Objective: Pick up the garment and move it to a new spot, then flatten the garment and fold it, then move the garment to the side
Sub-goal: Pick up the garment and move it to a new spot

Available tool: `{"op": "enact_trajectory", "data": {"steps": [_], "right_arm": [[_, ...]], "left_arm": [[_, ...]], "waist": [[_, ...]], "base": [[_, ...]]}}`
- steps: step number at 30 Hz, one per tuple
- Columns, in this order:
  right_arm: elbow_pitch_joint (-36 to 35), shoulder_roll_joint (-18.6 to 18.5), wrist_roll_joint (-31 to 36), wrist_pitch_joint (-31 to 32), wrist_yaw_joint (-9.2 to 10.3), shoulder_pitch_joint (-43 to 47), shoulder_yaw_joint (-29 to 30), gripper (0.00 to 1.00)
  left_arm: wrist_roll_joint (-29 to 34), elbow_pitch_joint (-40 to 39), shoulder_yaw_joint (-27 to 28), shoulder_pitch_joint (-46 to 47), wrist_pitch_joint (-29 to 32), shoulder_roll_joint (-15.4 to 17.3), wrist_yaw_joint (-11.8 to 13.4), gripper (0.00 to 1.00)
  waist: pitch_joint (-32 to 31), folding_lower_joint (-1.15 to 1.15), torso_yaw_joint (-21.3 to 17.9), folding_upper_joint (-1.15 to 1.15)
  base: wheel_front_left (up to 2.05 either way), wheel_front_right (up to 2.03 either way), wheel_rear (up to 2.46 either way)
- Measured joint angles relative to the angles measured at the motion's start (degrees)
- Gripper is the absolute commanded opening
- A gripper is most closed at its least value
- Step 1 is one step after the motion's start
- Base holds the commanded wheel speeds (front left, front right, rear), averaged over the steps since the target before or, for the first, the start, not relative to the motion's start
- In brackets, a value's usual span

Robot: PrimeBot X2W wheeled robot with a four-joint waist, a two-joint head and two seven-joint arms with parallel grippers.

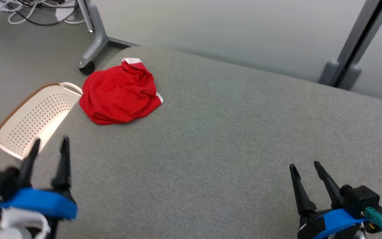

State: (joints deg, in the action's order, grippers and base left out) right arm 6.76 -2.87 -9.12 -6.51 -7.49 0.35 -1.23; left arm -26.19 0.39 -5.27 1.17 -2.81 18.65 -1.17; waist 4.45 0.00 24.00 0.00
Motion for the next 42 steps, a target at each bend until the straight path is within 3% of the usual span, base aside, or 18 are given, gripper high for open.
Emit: {"op": "enact_trajectory", "data": {"steps": [7,13,18,22,28,32,39,40,42], "right_arm": [[-3.0,0.0,3.0,2.9,0.0,-2.4,-0.5,1.0],[-8.8,-0.3,6.1,6.1,0.0,-4.0,-0.4,1.0],[-15.2,-1.9,7.1,9.1,0.0,-4.9,-0.5,1.0],[-20.1,-3.4,7.4,11.1,0.0,-5.8,-0.8,1.0],[-25.8,-5.0,7.8,13.8,0.0,-6.1,0.3,1.0],[-28.8,-5.5,8.1,14.9,0.0,-5.8,1.3,1.0],[-30.0,-5.8,8.0,15.5,0.0,-5.8,0.7,1.0],[-30.0,-5.7,8.0,15.5,0.0,-5.8,0.6,1.0],[-29.7,-5.5,7.7,15.2,0.0,-5.7,0.7,1.0]], "left_arm": [[-2.5,3.9,3.9,13.3,11.7,9.4,-1.8,1.0],[-6.9,10.7,8.4,22.3,18.8,14.7,-1.9,1.0],[-11.8,16.3,11.5,27.5,22.0,15.2,-1.4,1.0],[-15.7,23.2,14.2,31.9,21.1,15.5,-2.7,1.0],[-17.7,31.2,14.2,35.1,20.3,14.7,-3.7,1.0],[-18.0,35.9,13.2,37.3,19.1,12.5,-4.3,1.0],[-21.4,44.6,12.6,40.7,19.5,10.4,-5.4,1.0],[-21.8,45.6,12.4,41.0,20.4,10.5,-5.5,0.94],[-22.1,46.8,12.2,41.4,20.5,10.8,-5.7,0.0]], "waist": [[6.4,0.01,-2.8,0.01],[13.6,0.02,-6.3,0.01],[20.2,0.03,-9.1,0.02],[25.3,0.02,-10.9,0.02],[30.7,0.01,-12.3,0.02],[33.3,0.02,-12.2,0.02],[34.9,0.0,-13.0,0.02],[34.8,-0.01,-13.1,0.0],[34.4,-0.01,-13.4,0.0]], "base": [[0.0,0.0,0.0],[0.0,0.0,0.0],[0.0,0.0,0.0],[0.0,0.0,0.0],[0.0,0.0,0.0],[0.0,0.0,0.0],[0.0,0.0,0.0],[0.0,0.0,0.0],[0.0,0.0,0.0]]}}
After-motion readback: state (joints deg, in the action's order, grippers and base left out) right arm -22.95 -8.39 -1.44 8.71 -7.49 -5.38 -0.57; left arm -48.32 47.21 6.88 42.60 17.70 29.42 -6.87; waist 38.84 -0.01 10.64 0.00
